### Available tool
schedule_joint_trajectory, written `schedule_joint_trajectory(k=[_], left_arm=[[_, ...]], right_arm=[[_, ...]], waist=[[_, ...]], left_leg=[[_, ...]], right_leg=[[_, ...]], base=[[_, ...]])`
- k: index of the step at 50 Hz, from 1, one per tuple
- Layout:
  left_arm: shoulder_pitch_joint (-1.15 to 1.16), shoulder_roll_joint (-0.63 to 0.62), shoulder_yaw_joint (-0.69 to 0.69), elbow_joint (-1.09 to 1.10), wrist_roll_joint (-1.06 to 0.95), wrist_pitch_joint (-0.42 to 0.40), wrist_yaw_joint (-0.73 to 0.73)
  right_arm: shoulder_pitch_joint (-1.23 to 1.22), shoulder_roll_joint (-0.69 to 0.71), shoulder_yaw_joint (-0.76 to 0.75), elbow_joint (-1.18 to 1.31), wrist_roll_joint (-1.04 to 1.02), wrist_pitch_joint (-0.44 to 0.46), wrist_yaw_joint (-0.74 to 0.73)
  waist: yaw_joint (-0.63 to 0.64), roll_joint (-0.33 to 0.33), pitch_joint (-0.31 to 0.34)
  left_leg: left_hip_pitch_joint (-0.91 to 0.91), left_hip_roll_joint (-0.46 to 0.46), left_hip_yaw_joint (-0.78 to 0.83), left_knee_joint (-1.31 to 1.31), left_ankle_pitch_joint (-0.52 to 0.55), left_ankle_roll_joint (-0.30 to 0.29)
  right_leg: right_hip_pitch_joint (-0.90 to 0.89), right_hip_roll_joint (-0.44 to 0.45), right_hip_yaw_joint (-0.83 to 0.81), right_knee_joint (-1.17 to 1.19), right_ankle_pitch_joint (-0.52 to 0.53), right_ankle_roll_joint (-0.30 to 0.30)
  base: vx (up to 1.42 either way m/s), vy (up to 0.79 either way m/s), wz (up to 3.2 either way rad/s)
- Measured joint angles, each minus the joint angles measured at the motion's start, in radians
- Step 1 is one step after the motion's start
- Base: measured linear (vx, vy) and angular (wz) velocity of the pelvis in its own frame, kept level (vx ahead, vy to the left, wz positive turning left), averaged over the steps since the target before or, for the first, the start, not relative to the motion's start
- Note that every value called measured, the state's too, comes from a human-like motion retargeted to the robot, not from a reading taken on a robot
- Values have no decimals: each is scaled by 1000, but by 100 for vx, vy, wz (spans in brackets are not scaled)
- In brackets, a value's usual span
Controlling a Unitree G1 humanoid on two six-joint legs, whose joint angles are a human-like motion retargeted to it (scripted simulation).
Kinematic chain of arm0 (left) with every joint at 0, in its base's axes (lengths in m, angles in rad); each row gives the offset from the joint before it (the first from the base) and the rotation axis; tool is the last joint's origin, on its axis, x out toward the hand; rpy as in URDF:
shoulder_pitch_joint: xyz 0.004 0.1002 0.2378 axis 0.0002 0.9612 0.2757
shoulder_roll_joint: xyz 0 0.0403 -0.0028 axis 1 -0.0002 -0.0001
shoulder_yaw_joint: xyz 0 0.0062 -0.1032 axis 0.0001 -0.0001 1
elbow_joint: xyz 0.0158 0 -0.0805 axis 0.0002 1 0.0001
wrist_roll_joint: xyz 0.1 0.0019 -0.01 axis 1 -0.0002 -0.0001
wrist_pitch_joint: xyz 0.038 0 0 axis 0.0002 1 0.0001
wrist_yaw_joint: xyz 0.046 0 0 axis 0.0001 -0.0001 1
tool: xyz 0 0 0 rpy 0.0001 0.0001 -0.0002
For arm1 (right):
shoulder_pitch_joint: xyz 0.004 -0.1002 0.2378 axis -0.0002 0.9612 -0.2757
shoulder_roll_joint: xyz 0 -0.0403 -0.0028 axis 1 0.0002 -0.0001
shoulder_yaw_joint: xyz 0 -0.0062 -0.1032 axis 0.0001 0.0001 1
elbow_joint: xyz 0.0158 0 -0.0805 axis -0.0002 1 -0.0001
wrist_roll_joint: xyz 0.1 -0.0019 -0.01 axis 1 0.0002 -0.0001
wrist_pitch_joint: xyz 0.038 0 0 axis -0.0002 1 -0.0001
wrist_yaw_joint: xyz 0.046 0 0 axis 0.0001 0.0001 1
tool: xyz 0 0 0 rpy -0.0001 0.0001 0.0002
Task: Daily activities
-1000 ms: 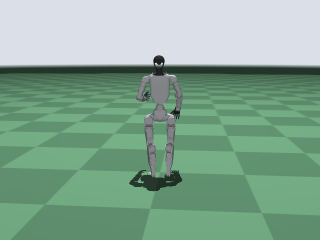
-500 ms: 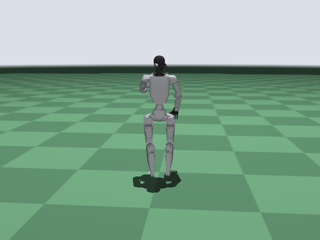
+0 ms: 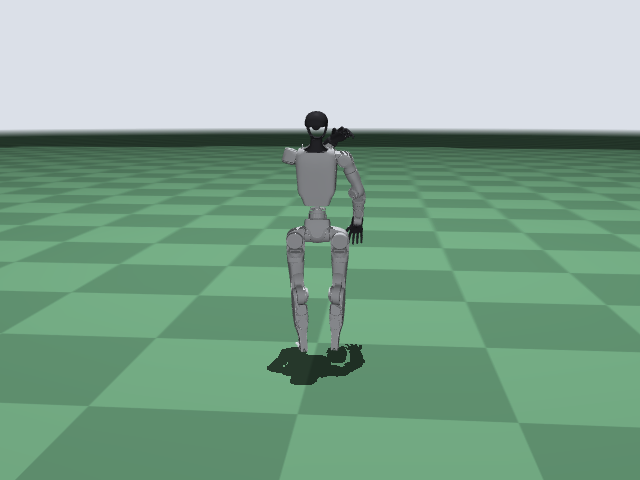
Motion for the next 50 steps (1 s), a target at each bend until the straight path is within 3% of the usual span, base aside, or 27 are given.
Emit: schedule_joint_trajectory(k=[18, 25, 38, 50], left_arm=[[46, -5, 37, -28, 29, -45, 34], [181, 101, 125, -35, 103, -82, 87], [831, 305, 364, 137, 351, -77, 202], [1425, 273, 582, 477, 472, 23, 259]], right_arm=[[12, 23, -35, 11, 42, 11, -55], [18, 32, -76, 11, 66, 15, -112], [34, 60, -208, -1, 57, 33, -225], [73, 101, -322, 10, 64, 28, -255]], waist=[[12, -12, 7], [32, -10, 24], [61, -12, 81], [75, -35, 100]], left_leg=[[-14, 7, 1, 15, -10, 9], [-23, 14, -1, 32, -23, 7], [-30, 31, -8, 62, -50, -6], [-14, 23, -19, 36, -37, -6]], right_leg=[[1, 11, 14, -27, 16, -1], [5, 18, 19, -35, 17, -10], [39, 36, 15, -89, 21, -31], [73, 40, 4, -144, 30, -51]], base=[[0, 0, 0], [0, 0, 0], [3, -1, 2], [3, -1, 3]])
